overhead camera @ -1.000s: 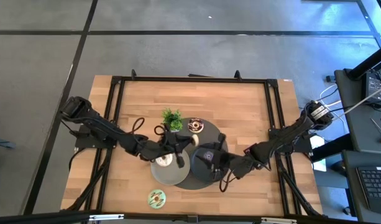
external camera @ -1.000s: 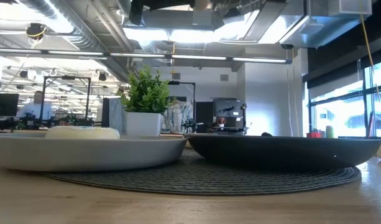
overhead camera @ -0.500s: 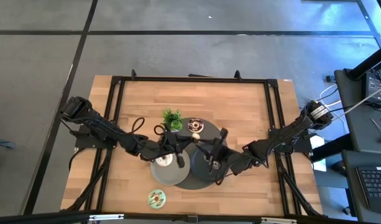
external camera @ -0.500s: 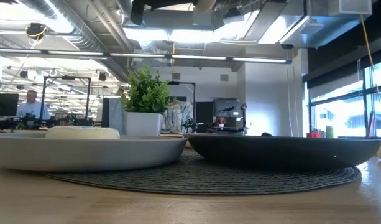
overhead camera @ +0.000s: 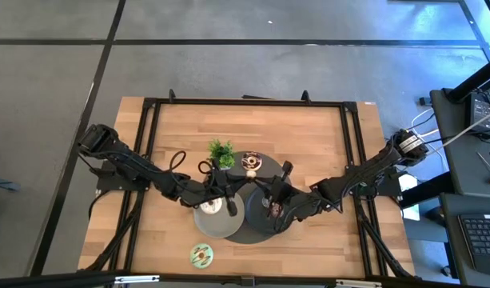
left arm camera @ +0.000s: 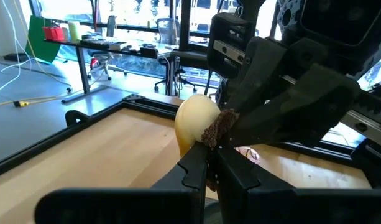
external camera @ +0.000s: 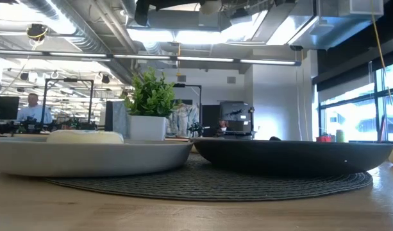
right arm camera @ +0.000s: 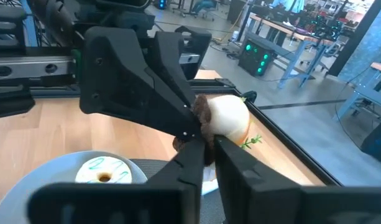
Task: Pick & Place donuts
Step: Put the small black donut on the black plate
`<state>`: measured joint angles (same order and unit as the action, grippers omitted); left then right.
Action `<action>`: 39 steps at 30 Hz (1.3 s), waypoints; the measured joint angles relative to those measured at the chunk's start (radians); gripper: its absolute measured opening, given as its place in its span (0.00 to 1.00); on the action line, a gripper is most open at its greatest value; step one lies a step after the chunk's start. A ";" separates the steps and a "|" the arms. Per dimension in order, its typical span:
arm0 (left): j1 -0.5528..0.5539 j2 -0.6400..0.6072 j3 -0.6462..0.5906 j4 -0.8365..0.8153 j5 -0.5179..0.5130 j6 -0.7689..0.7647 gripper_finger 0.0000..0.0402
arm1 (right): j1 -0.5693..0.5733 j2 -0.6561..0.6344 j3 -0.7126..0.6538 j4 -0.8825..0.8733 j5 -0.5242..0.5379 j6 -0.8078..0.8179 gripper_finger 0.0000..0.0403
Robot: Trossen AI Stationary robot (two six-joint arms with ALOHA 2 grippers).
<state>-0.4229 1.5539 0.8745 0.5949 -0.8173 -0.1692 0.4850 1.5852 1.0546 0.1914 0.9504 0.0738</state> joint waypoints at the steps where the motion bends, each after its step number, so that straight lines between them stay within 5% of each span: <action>1: 0.000 0.000 0.000 0.000 -0.003 0.000 0.04 | 0.000 0.000 0.000 0.000 0.000 0.000 0.06; 10: -0.003 -0.001 0.000 -0.001 -0.030 0.057 0.07 | 0.000 0.000 0.000 -0.002 0.022 0.000 0.04; 20: -0.066 -0.070 0.000 -0.121 -0.147 0.061 0.25 | 0.028 0.000 0.000 -0.007 0.112 -0.009 0.02; 32: -0.128 -0.150 0.000 -0.268 -0.163 0.011 0.34 | -0.010 -0.019 0.000 -0.499 -0.579 0.625 0.01; 39: -0.116 -0.150 0.001 -0.284 -0.090 -0.012 0.32 | -0.053 0.049 -0.001 -0.555 -0.778 0.684 0.01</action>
<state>-0.5393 1.4036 0.8753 0.3113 -0.9069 -0.1816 0.4317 1.6340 1.0538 -0.3634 0.1725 0.7579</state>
